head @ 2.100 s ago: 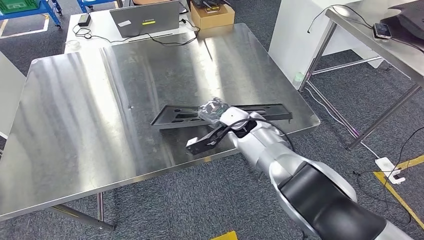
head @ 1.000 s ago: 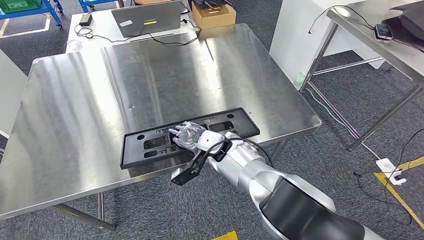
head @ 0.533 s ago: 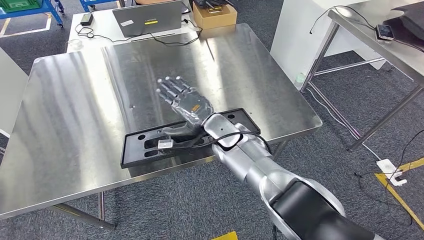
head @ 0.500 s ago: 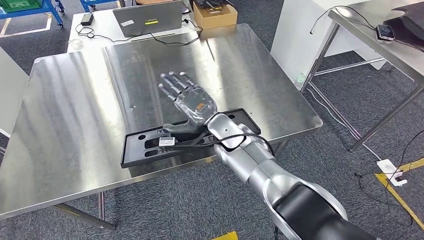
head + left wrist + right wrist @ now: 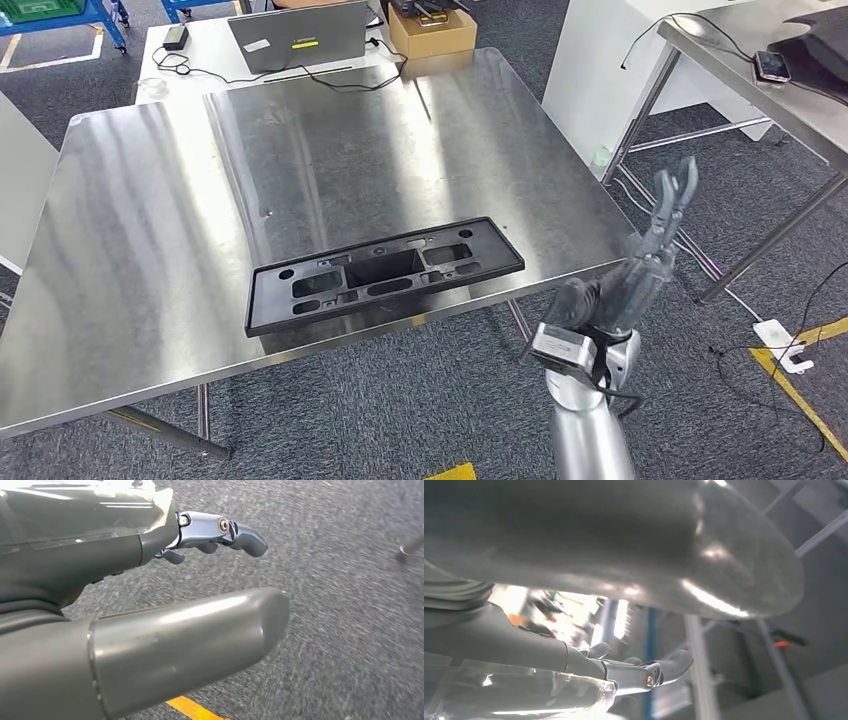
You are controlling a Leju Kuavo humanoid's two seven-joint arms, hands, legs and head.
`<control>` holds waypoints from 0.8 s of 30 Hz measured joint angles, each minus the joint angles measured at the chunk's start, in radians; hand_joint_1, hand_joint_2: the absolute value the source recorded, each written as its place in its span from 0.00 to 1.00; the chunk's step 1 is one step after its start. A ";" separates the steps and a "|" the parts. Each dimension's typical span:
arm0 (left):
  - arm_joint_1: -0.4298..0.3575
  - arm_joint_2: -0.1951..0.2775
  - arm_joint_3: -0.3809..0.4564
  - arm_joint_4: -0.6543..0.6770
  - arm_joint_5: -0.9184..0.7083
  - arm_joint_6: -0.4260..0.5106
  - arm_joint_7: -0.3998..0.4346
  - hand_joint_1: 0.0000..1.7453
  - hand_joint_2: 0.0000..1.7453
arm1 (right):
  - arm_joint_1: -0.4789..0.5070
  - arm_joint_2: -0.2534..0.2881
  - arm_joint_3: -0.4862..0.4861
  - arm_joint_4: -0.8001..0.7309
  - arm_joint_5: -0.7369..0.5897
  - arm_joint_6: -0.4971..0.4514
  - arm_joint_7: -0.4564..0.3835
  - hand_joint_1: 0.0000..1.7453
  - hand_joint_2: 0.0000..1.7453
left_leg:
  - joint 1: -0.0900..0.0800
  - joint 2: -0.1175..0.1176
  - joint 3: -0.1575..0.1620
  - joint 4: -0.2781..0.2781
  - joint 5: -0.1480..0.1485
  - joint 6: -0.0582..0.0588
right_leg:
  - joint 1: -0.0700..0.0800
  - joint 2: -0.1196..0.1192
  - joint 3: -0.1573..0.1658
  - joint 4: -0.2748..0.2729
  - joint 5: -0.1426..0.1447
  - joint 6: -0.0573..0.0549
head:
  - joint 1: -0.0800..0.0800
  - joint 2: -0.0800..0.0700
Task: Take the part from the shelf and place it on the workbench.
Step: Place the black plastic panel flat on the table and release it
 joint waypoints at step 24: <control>-0.011 -0.016 0.054 -0.034 -0.015 -0.109 0.051 0.00 0.00 | 0.300 -0.088 0.136 -0.021 -0.206 0.171 0.006 0.00 0.00 | 0.006 0.009 0.011 -0.015 0.022 0.012 | -0.012 -0.006 0.067 -0.001 -0.043 0.029 | 0.005 0.000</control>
